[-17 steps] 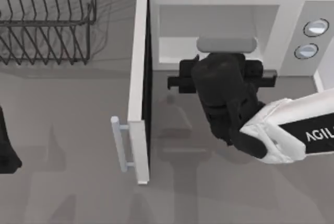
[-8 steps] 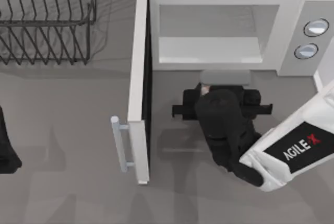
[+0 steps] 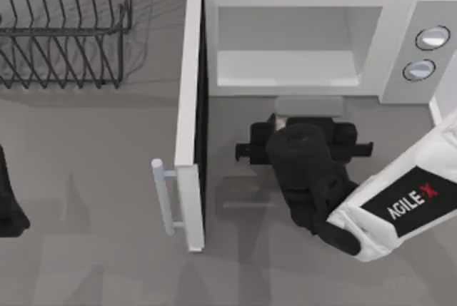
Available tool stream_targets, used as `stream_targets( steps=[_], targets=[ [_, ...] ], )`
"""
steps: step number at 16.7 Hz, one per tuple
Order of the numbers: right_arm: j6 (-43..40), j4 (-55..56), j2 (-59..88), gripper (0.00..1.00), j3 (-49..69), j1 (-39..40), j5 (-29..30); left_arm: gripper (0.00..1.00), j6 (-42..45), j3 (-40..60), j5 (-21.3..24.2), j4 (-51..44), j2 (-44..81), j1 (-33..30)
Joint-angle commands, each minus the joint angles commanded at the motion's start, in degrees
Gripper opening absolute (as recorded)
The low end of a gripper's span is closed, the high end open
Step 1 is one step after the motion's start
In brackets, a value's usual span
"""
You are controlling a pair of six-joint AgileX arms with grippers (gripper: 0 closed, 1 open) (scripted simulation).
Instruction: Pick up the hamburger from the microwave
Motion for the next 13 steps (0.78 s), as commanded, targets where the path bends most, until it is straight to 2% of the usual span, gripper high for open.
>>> stream_targets(
  steps=[7, 13],
  targets=[
    [0.0, 0.0, 0.0, 0.98, 0.0, 0.0, 0.0, 1.00, 0.0, 0.0, 0.0, 0.0, 0.0, 0.0],
    [0.0, 0.0, 0.0, 1.00, 0.0, 0.0, 0.0, 1.00, 0.0, 0.0, 0.0, 0.0, 0.0, 0.0]
  ],
)
